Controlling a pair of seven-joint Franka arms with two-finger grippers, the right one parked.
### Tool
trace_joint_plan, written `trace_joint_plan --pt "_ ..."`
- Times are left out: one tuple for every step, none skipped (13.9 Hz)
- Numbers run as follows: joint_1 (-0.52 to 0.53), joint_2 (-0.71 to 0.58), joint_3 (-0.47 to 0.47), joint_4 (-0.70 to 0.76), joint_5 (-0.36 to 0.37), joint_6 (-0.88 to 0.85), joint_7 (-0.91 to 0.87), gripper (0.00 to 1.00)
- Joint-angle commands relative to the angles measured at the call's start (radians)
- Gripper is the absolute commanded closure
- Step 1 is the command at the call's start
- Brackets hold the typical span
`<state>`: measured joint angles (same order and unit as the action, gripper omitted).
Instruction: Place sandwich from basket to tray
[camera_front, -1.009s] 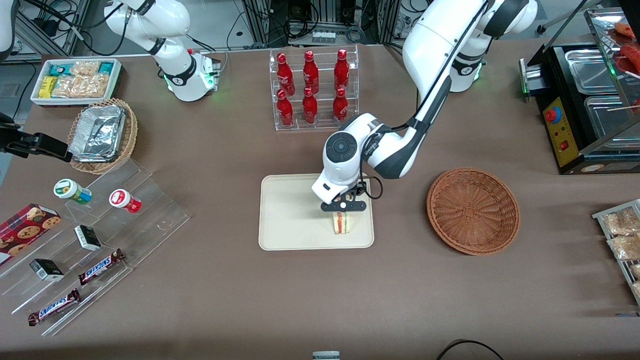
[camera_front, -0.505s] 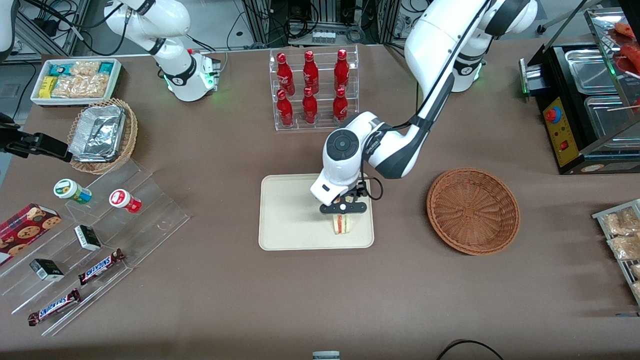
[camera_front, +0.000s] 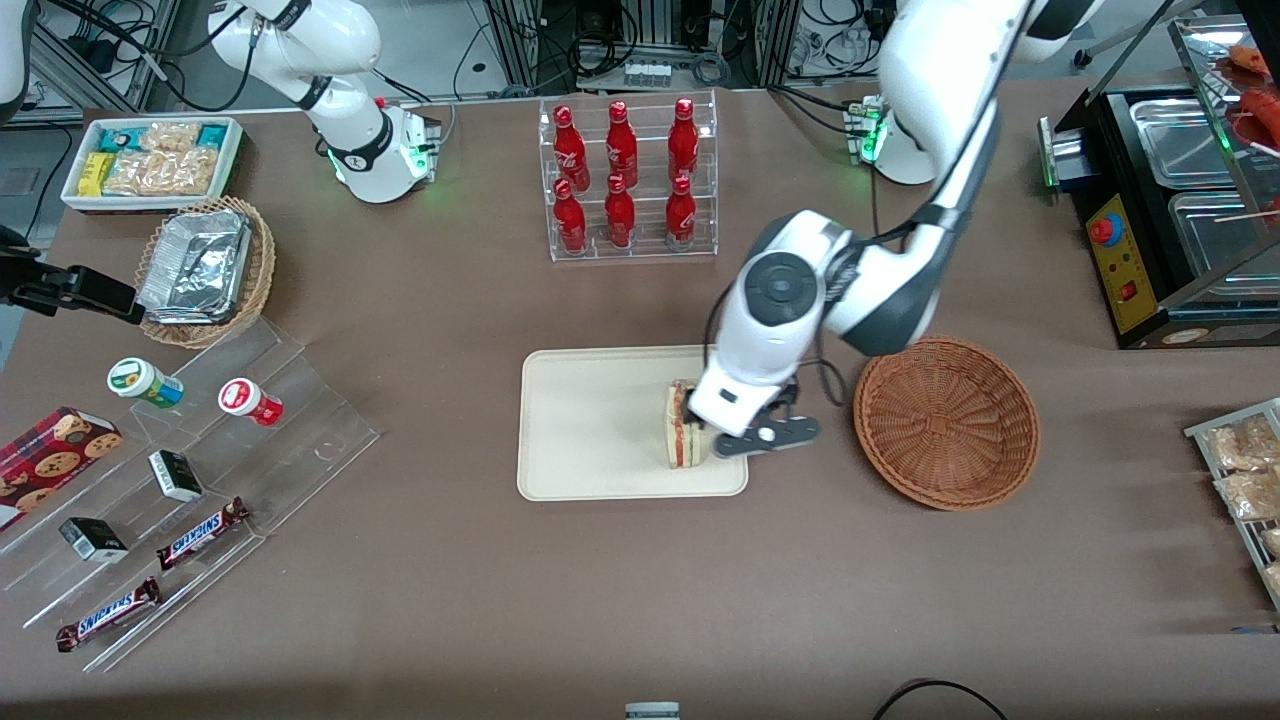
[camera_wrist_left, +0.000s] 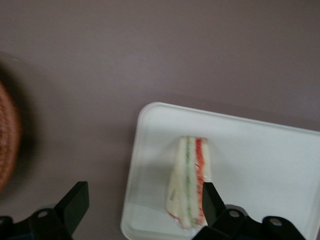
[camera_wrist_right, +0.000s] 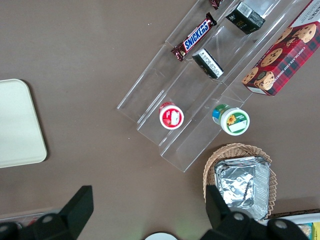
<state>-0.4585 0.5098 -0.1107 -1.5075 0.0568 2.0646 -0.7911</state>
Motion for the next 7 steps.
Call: trace_joint_plan --pt "0.105 -0.054 -0.007 -0.023 -0.023 -0.072 0.119 0.00" --pt "0.144 -0.069 -0.007 -0.026 -0.038 -0.102 0.160 0.00" --pt "0.174 -0.085 -0.007 -0.031 -0.046 -0.119 0.196 0.00" --pt "0.222 -0.103 -0.007 -0.042 -0.048 -0.127 0.240 0.00" --pt "0.263 -0.126 -0.009 -0.062 -0.052 -0.135 0.295 0.00" --pt "0.300 -0.152 -0.007 -0.077 -0.078 -0.158 0.353 0.00" --pt "0.338 -0.171 -0.007 -0.080 -0.092 -0.194 0.415 0.00"
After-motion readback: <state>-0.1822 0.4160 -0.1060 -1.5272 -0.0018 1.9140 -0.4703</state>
